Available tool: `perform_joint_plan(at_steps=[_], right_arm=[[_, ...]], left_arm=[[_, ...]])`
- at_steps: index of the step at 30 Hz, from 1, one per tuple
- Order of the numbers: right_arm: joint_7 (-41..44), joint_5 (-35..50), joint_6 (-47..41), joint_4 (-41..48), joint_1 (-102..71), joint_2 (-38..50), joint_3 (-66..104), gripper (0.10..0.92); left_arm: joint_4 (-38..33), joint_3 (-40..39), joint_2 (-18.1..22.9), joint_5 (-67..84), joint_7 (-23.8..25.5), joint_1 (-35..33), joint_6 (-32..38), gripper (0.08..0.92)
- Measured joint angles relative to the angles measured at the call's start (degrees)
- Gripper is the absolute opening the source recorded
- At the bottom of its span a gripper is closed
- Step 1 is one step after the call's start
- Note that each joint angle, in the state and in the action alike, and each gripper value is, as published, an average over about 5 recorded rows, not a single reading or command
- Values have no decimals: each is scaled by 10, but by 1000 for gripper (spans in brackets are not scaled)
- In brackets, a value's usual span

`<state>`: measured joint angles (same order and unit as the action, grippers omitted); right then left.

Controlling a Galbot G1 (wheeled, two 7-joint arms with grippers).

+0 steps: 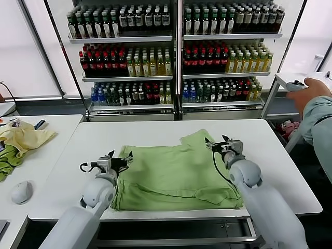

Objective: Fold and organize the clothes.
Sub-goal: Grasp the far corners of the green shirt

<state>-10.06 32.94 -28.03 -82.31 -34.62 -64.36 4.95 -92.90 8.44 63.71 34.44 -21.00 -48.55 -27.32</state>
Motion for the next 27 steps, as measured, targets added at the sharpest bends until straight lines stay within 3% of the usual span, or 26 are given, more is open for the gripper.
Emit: perform_joint_plan(at_steps=[11, 20, 24, 27], right_arm=[[6, -5, -12, 145, 95, -48, -45, 823], [15, -11, -15, 229, 127, -80, -57, 819], [18, -10, -14, 252, 134, -87, -58, 744], [20, -8, -13, 262, 137, -89, -59, 659]], left_arm=[[129, -31, 29, 6, 7, 94, -5, 823], [176, -40, 39, 21, 10, 118, -16, 823], [184, -41, 40, 24, 11, 120, -17, 799], [186, -41, 41, 28, 12, 121, -18, 727]])
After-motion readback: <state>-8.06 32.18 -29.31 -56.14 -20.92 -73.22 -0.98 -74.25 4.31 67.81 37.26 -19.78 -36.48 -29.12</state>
